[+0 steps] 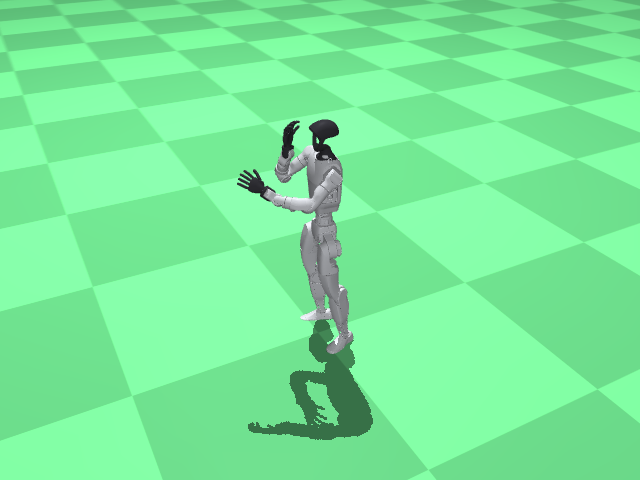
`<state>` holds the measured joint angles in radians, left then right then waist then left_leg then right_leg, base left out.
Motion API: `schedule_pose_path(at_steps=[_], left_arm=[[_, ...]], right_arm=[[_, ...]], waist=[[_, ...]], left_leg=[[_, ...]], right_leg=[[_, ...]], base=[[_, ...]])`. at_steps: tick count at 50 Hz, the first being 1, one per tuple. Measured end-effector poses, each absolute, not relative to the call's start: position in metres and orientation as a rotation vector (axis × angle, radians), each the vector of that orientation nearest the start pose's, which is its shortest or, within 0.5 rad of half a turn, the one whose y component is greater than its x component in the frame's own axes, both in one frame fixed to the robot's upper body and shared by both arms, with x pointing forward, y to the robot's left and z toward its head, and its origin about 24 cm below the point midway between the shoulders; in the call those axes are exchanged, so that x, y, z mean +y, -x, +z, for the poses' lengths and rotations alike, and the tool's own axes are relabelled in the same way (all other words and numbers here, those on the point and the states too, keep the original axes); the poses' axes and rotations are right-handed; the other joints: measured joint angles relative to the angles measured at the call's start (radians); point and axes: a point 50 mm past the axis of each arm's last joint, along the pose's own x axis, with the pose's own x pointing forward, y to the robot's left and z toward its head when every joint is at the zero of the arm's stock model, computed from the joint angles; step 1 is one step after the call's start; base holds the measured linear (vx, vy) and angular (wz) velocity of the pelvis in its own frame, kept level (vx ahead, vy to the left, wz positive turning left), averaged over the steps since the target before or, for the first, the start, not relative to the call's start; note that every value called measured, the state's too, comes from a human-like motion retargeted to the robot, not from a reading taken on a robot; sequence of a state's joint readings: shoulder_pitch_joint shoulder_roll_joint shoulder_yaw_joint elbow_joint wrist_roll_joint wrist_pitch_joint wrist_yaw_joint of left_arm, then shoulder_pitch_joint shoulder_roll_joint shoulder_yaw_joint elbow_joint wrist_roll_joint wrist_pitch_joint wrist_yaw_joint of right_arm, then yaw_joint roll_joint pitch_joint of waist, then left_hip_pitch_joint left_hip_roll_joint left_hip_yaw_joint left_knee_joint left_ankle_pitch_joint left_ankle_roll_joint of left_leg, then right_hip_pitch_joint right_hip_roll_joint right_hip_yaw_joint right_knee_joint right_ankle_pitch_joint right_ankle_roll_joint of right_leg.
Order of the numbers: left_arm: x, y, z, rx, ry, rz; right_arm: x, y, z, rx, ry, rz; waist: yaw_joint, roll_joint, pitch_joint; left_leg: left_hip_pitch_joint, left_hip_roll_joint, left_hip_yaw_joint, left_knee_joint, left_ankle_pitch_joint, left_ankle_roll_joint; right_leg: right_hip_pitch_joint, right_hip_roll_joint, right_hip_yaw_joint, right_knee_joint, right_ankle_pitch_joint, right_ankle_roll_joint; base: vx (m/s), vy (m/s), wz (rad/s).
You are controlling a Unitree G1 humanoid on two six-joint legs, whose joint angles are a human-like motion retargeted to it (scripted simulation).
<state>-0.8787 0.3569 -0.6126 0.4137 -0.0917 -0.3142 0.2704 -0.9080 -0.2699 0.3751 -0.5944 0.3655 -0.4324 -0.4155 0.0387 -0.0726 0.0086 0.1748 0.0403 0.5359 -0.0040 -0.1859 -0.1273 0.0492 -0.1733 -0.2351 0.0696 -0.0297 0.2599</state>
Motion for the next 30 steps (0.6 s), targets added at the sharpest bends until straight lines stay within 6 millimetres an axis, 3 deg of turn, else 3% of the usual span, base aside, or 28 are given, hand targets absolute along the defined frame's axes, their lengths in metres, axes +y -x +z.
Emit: schedule_pose_path(at_steps=[2,4,5,7,8,10,13,15,16,17,19,24,27,30], left_arm=[[0.056,-0.348,0.199,-0.696,-0.451,-0.381],[0.056,-0.348,0.197,-0.703,-0.453,-0.385],[0.057,-0.348,0.198,-0.712,-0.454,-0.383],[0.058,-0.348,0.200,-0.726,-0.456,-0.369],[0.058,-0.348,0.201,-0.729,-0.457,-0.362],[0.057,-0.349,0.201,-0.721,-0.461,-0.350],[0.056,-0.351,0.200,-0.700,-0.477,-0.329],[0.055,-0.352,0.201,-0.703,-0.488,-0.317],[0.054,-0.351,0.202,-0.714,-0.489,-0.315],[0.054,-0.349,0.202,-0.726,-0.488,-0.315],[0.055,-0.346,0.204,-0.746,-0.476,-0.326],[0.057,-0.344,0.198,-0.724,-0.471,-0.380],[0.057,-0.345,0.197,-0.712,-0.455,-0.388],[0.057,-0.345,0.200,-0.729,-0.446,-0.378]], right_arm=[[-0.092,-0.120,0.358,-1.816,-0.645,0.588],[-0.105,-0.091,0.356,-2.005,-0.715,0.573],[-0.110,-0.082,0.354,-2.078,-0.729,0.543],[-0.108,-0.089,0.353,-2.064,-0.666,0.448],[-0.102,-0.103,0.354,-1.986,-0.611,0.415],[-0.083,-0.149,0.347,-1.710,-0.477,0.400],[-0.053,-0.242,0.305,-1.201,-0.202,0.363],[-0.046,-0.280,0.273,-1.003,-0.056,0.318],[-0.046,-0.281,0.269,-1.001,-0.047,0.302],[-0.047,-0.278,0.269,-1.021,-0.055,0.293],[-0.051,-0.250,0.290,-1.179,-0.145,0.319],[-0.074,-0.148,0.353,-1.747,-0.399,0.452],[-0.094,-0.097,0.360,-2.001,-0.614,0.526],[-0.109,-0.075,0.355,-2.147,-0.725,0.479]], waist=[[-0.001,-0.005,-0.004],[-0.001,-0.007,-0.012],[-0.001,-0.008,-0.014],[-0.001,-0.009,-0.013],[-0.001,-0.009,-0.010],[0.000,-0.006,-0.005],[0.002,0.000,0.000],[0.004,0.004,0.003],[0.004,0.005,0.004],[0.005,0.005,0.004],[0.003,0.005,0.006],[-0.001,-0.003,-0.008],[0.000,-0.011,-0.018],[0.002,-0.018,-0.017]], left_leg=[[-0.005,-0.003,-0.004,0.000,0.001,0.003],[-0.007,-0.003,-0.005,0.000,0.001,0.004],[-0.008,-0.003,-0.006,0.001,0.000,0.004],[-0.006,-0.002,-0.005,0.002,-0.001,0.002],[-0.003,-0.002,-0.004,0.002,-0.001,0.001],[0.004,-0.001,-0.003,0.003,-0.004,-0.001],[0.014,0.004,0.003,0.004,-0.006,-0.006],[0.018,0.007,0.006,0.004,-0.008,-0.010],[0.018,0.007,0.007,0.004,-0.008,-0.010],[0.018,0.008,0.007,0.004,-0.008,-0.011],[0.016,0.007,0.008,0.003,-0.007,-0.009],[0.007,0.003,0.006,0.000,-0.004,0.001],[-0.001,0.002,0.005,0.000,-0.003,0.005],[-0.002,0.001,0.004,0.001,-0.003,0.007]], right_leg=[[-0.002,-0.003,-0.003,-0.001,-0.002,0.001],[-0.003,-0.004,-0.004,-0.003,-0.003,0.002],[-0.003,-0.003,-0.004,-0.003,-0.003,0.002],[-0.002,-0.003,-0.004,-0.001,-0.005,0.002],[0.000,-0.003,-0.003,0.001,-0.005,0.002],[0.005,-0.003,-0.002,0.004,-0.007,0.002],[0.009,0.002,0.002,0.010,-0.008,-0.004],[0.011,0.005,0.004,0.013,-0.009,-0.005],[0.010,0.005,0.005,0.013,-0.008,-0.004],[0.010,0.006,0.006,0.013,-0.008,-0.002],[0.008,0.006,0.006,0.011,-0.007,0.002],[0.002,0.004,0.006,0.002,-0.004,0.002],[-0.002,0.003,0.004,-0.002,-0.004,0.002],[-0.003,0.002,0.005,-0.003,-0.005,0.002]], base=[[0.00,0.00,0.00],[0.00,0.00,0.00],[0.00,0.00,0.00],[0.00,0.00,0.00],[0.00,0.00,0.00],[0.00,0.00,0.00],[0.00,0.00,0.00],[0.00,0.00,0.00],[0.00,0.00,0.00],[0.00,0.00,0.00],[0.00,0.00,0.00],[0.00,0.00,0.00],[0.00,0.00,0.00],[0.00,0.00,0.00]])
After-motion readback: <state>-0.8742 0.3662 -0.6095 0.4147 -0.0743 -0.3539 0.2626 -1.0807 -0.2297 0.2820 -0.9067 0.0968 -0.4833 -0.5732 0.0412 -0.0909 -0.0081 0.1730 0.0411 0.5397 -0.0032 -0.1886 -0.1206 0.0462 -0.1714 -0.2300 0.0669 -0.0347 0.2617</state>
